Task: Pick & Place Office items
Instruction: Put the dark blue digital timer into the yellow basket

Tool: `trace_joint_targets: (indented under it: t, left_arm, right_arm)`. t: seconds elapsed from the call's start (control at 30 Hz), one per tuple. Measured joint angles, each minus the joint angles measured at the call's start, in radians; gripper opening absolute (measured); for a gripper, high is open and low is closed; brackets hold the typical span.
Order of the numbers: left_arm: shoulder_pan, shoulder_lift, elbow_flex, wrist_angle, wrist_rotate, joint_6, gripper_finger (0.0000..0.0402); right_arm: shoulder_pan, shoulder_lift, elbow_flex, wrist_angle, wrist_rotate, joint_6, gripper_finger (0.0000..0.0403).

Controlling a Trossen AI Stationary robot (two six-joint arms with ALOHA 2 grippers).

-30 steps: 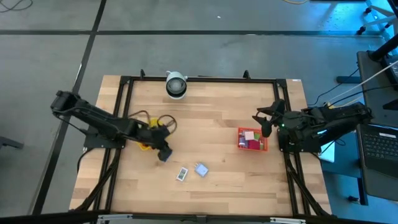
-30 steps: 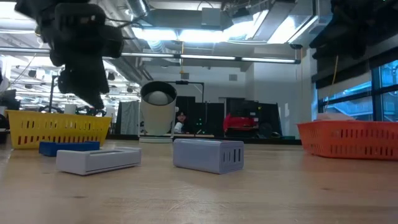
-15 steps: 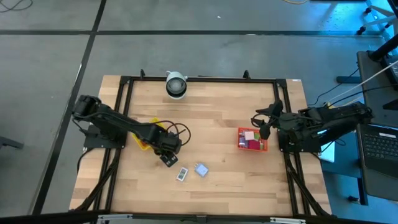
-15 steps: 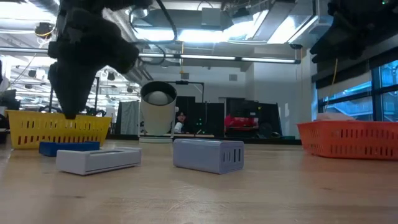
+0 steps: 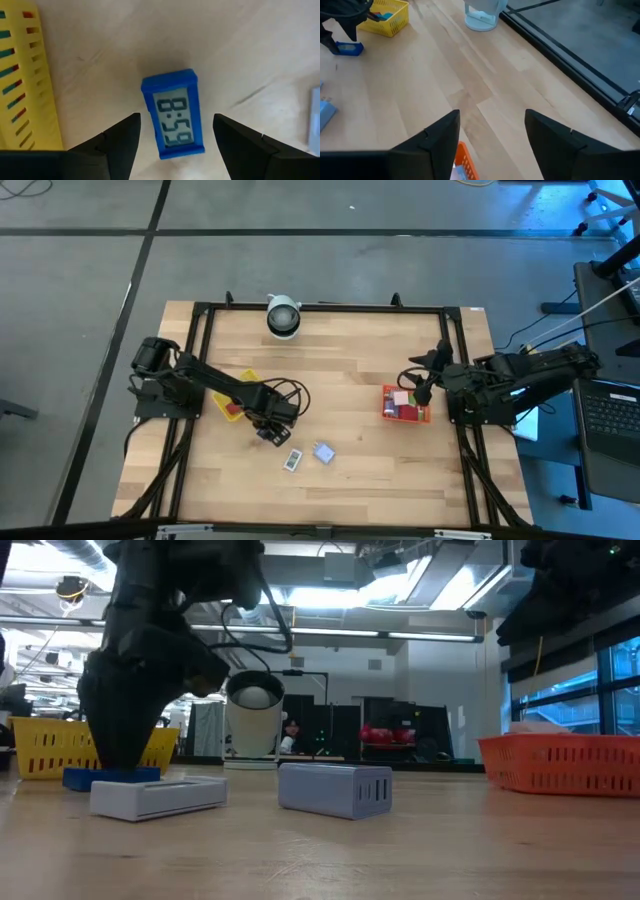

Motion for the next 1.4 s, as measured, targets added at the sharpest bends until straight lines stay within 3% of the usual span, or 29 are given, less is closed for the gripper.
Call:
trace_joint_targets:
  t: [0.43,0.83,1.27,1.4]
  left_arm:
    - [0.001,0.015,0.0,0.007,-0.053,-0.001,0.0249]
    - [0.001,0.091,0.003,0.011,-0.017,0.031,0.0246]
    - [0.003,0.011,-0.003,0.055,-0.073,0.022,0.0154]
    - [0.004,-0.021,-0.003,0.089,-0.098,0.022,0.0147]
  right_arm:
    - [0.031,0.007,0.0,0.024,0.004,-0.021,0.0204]
    - [0.031,0.007,0.0,0.023,-0.001,-0.02,0.0204]
    - [0.031,0.006,-0.001,0.023,-0.004,-0.019,0.0204]
    - [0.031,0.007,-0.001,0.023,-0.003,-0.019,0.0204]
